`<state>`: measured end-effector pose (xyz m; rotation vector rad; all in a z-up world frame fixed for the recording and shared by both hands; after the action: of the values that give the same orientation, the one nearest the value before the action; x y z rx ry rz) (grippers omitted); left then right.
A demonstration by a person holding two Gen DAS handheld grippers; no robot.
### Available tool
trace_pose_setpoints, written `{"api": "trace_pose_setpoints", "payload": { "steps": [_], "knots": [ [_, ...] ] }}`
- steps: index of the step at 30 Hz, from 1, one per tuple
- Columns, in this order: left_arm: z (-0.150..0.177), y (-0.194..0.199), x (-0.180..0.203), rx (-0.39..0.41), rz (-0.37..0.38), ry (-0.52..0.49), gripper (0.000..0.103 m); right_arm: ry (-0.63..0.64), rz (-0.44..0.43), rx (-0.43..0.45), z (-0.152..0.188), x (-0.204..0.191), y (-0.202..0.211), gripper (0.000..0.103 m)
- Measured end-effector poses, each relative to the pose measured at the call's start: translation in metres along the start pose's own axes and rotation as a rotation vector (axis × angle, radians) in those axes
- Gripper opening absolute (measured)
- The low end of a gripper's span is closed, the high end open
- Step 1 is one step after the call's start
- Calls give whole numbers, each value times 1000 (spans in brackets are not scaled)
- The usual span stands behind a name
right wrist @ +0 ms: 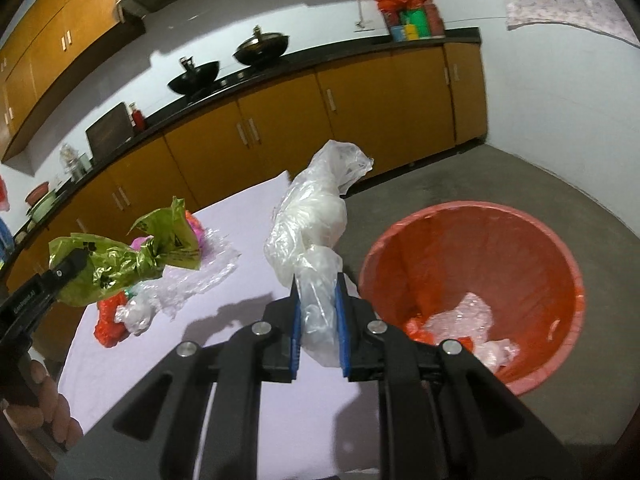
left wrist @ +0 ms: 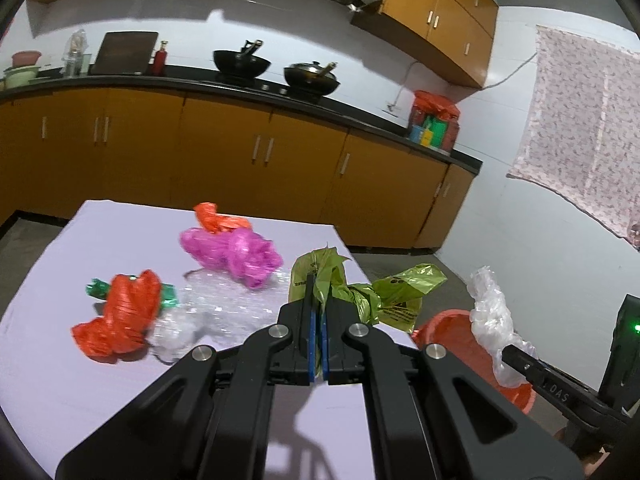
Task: Collect trash
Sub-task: 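Grasp the white bag with the right gripper while the left gripper holds the green bag, then carry the green and white bags over the orange wastebasket and open both grippers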
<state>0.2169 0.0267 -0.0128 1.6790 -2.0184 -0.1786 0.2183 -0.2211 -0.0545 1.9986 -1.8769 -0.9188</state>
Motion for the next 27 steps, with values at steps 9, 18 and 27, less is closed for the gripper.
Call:
{"api": "trace_pose_setpoints", "payload": {
  "steps": [9,18,27],
  "knots": [
    [6,-16,39,-31,61,-13,1,-51,66,42,-3,39,20,16],
    [17,-33,79,-70,122,-32,1,-84,133,73,-7,74,34,16],
    [26,-57,125,-111,180,-85,1,-120,183,81,-9,103,36,16]
  ]
}}
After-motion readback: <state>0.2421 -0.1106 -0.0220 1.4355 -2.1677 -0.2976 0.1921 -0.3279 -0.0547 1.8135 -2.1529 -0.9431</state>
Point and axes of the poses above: each gripper's, at about its wrist camera, not at the fingertips, and y roughly against the way its jaws point, x to its right, z to its underside, the point moved 5 cm from there along -y, roughly the way its jaws point, and after that the axes turned 2 degrees about -x, right-handed, at the moved point
